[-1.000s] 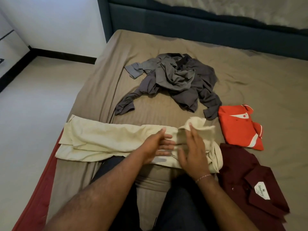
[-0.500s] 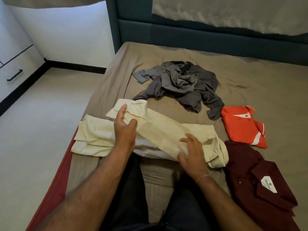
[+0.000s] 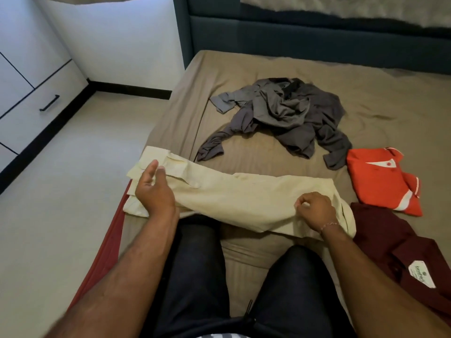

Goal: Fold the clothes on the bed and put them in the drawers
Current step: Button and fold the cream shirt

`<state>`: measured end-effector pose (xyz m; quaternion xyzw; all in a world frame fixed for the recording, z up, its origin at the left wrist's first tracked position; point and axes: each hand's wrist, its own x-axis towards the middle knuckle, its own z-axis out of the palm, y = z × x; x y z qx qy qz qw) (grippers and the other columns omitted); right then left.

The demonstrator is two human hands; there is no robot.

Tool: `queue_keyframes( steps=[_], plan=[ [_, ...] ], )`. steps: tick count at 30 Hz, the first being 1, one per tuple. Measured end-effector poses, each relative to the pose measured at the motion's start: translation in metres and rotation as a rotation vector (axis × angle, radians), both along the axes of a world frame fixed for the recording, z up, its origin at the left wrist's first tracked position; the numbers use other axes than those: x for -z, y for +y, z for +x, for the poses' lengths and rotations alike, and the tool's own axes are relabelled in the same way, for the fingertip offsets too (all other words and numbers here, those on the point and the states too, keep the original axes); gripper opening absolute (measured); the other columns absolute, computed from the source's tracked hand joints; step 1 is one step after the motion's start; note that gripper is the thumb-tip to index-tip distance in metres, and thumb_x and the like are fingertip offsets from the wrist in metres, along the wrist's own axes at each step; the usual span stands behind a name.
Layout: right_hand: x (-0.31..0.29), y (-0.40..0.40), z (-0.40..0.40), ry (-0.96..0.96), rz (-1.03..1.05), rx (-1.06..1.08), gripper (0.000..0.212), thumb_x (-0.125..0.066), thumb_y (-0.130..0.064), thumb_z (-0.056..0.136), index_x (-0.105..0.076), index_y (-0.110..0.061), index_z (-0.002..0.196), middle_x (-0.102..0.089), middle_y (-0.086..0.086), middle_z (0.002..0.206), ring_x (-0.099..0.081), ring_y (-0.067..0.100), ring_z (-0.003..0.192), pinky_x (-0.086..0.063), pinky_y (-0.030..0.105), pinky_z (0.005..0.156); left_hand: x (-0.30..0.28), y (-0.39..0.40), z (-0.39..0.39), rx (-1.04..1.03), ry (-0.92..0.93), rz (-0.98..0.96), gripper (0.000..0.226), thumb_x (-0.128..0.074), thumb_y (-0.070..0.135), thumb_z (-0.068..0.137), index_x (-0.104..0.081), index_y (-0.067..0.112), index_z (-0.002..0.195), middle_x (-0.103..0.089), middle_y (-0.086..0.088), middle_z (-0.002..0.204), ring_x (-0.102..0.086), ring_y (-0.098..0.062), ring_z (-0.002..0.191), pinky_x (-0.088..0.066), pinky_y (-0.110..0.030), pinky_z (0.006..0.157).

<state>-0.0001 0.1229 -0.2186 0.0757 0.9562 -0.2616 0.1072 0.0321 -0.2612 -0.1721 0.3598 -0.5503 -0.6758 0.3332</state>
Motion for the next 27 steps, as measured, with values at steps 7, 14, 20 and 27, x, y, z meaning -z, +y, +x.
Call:
queue_keyframes(
  steps=[7, 14, 20, 27],
  plan=[
    [0.012, 0.022, -0.008, -0.021, 0.031, -0.325, 0.046, -0.078, -0.026, 0.086, -0.063, -0.025, 0.129, -0.065, -0.002, 0.123, -0.058, 0.024, 0.120, -0.049, 0.043, 0.100, 0.033, -0.068, 0.012, -0.135, -0.063, 0.145, 0.048, -0.070, 0.007, 0.088, -0.065, 0.024, 0.132, -0.067, 0.002, 0.131, -0.070, -0.016, 0.116, -0.059, -0.039, 0.100],
    [0.027, 0.008, -0.019, 0.107, 0.378, -0.220, 0.062, -0.080, -0.045, 0.076, -0.058, -0.034, 0.133, -0.047, 0.006, 0.140, -0.045, 0.034, 0.120, -0.046, 0.051, 0.094, 0.049, -0.085, 0.011, -0.019, -0.137, 0.140, 0.044, -0.066, 0.003, 0.080, -0.072, 0.018, 0.121, -0.075, -0.007, 0.120, -0.073, -0.026, 0.110, -0.060, -0.048, 0.097],
    [0.021, 0.010, -0.036, -0.142, 0.155, -0.153, 0.068, -0.080, -0.051, 0.080, -0.051, -0.032, 0.137, -0.063, -0.007, 0.104, -0.057, 0.029, 0.110, -0.045, 0.045, 0.095, 0.059, -0.094, -0.004, -0.091, -0.148, 0.100, 0.014, -0.078, 0.011, 0.085, -0.078, 0.020, 0.096, -0.078, -0.006, 0.107, -0.075, -0.024, 0.103, -0.062, -0.033, 0.088],
    [0.019, 0.022, -0.048, -0.008, -0.147, 0.069, 0.017, -0.066, -0.017, 0.095, -0.071, -0.022, 0.079, -0.070, 0.005, 0.098, -0.062, 0.033, 0.103, -0.048, 0.047, 0.095, 0.062, -0.113, -0.011, 0.084, -0.355, -0.151, 0.021, -0.079, 0.010, 0.087, -0.075, 0.012, 0.107, -0.077, -0.009, 0.106, -0.074, -0.023, 0.095, -0.062, -0.041, 0.091]
  ],
)
